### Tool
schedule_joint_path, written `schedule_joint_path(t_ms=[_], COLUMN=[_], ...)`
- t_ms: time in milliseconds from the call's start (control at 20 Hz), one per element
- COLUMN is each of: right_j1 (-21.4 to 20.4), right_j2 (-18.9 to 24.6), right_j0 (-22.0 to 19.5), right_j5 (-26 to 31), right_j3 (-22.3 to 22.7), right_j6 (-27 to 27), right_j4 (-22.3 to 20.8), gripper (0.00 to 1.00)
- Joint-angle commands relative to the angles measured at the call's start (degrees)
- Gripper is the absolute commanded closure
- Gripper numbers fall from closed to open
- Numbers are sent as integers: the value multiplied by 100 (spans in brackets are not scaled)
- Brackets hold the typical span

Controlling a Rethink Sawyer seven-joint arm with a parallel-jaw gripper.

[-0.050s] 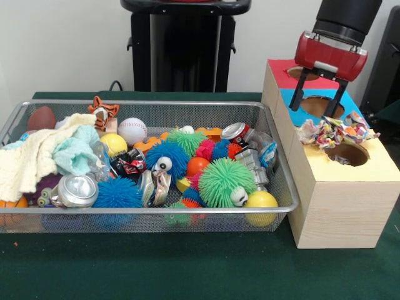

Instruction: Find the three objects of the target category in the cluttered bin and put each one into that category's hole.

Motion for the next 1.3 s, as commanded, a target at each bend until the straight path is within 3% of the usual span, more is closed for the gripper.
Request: schedule_joint_path(t_ms=[50,750,1300], right_j1=[208,427,1047], right_j2=[705,213,59], right_j0=[-129,21,74], right_j5=[-74,482,135], right_j3=[-299,-732,-870], right_j6=[1637,1796,1723], right_j4=[295,517,612], gripper=[0,0,0])
